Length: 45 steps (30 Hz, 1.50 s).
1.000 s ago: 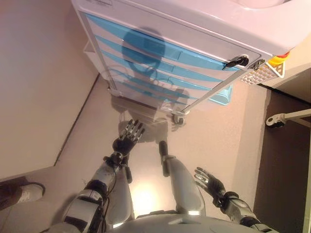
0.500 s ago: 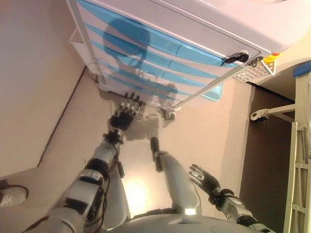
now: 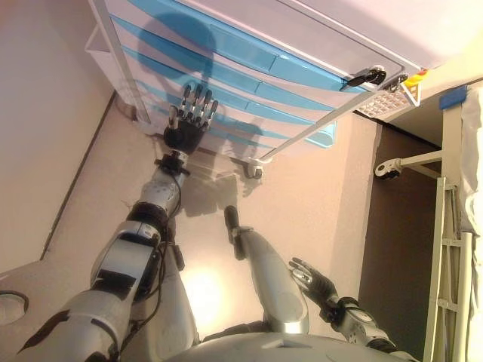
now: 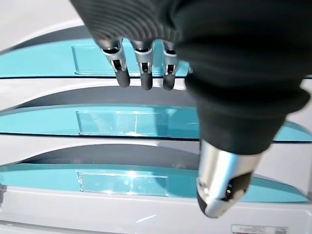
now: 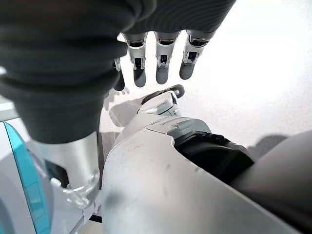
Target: Open the drawer and pick up the medicine
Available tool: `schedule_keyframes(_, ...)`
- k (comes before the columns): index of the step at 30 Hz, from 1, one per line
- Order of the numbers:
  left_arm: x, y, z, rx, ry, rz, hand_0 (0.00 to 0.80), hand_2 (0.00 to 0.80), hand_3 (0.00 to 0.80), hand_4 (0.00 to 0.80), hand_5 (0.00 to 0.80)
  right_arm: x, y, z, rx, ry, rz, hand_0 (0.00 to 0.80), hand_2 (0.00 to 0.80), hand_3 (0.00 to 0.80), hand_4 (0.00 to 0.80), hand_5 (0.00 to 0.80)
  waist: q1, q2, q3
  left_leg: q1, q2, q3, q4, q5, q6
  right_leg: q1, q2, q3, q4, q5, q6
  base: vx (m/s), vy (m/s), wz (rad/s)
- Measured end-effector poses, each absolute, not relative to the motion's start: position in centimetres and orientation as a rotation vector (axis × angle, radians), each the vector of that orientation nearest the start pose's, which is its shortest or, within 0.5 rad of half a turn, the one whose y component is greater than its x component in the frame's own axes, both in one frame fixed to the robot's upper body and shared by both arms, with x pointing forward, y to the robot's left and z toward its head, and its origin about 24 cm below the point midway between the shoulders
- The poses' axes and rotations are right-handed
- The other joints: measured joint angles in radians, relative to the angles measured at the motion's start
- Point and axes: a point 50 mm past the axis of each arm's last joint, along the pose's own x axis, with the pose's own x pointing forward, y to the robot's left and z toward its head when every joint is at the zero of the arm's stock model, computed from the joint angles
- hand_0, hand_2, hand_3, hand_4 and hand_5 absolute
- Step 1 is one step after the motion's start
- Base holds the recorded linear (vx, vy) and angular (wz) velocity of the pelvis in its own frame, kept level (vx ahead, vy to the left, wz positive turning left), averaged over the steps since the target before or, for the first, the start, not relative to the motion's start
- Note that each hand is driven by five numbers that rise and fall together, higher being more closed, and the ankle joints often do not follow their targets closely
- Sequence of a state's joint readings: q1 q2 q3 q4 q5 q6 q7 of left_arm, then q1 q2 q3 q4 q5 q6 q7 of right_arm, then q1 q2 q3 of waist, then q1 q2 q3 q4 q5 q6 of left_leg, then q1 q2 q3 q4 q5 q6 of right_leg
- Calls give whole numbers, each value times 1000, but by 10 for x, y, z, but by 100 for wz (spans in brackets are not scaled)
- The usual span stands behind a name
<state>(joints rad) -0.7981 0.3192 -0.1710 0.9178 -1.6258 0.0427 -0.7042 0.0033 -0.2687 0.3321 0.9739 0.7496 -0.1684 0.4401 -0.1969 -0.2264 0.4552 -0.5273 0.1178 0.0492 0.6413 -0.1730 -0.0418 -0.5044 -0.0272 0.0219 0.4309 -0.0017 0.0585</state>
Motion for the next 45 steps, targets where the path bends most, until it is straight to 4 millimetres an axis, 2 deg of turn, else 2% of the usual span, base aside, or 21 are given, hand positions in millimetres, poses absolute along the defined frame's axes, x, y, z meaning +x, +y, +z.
schedule_keyframes(7, 384, 160, 128, -1173, -230, -609, 0, 0, 0, 0, 0, 149, -189, -129, 437, 749, 191, 0, 0, 0, 0, 0, -6, 0, 0, -19, -3, -2, 15, 0, -2, -33, 0, 4, 31, -10, -6, -6, -2, -2)
schedule_keyframes(15, 385, 161, 127, -1165, -221, -599, 0, 0, 0, 0, 0, 149, -188, -129, 434, 746, 198, 0, 0, 0, 0, 0, -16, 5, 4, -26, -4, 1, 18, 0, -2, -48, 3, 13, 42, -10, -6, -6, 1, -3)
schedule_keyframes(24, 376, 162, 102, -1109, -161, -604, 0, 0, 0, 0, 0, 152, -195, -125, 410, 723, 188, 0, 0, 0, 0, 0, -14, 42, 29, -25, -6, 3, 16, 0, -2, -50, 2, 17, 43, -10, -6, -5, 12, 0)
schedule_keyframes(32, 365, 166, 79, -1125, -126, -571, 0, 0, 0, 0, 0, 153, -197, -125, 404, 723, 168, 0, 0, 0, 0, 0, -6, 53, 37, -25, -6, 2, 14, 0, -2, -52, 2, 17, 45, -12, -8, 0, 0, 0)
schedule_keyframes(38, 363, 166, 73, -1131, -112, -560, 0, 0, 0, 0, 0, 156, -198, -123, 405, 712, 160, 0, 0, 0, 0, 0, 0, 59, 50, -25, -5, 2, 14, 0, -3, -52, 4, 16, 45, -12, -9, 1, -5, 0)
schedule_keyframes(45, 365, 166, 78, -1135, -127, -563, 0, 0, 0, 0, 0, 156, -198, -123, 405, 713, 160, 0, 0, 0, 0, 0, -1, 55, 52, -25, 1, 4, 15, 1, -5, -52, 6, 12, 47, -13, -11, 12, -39, 0)
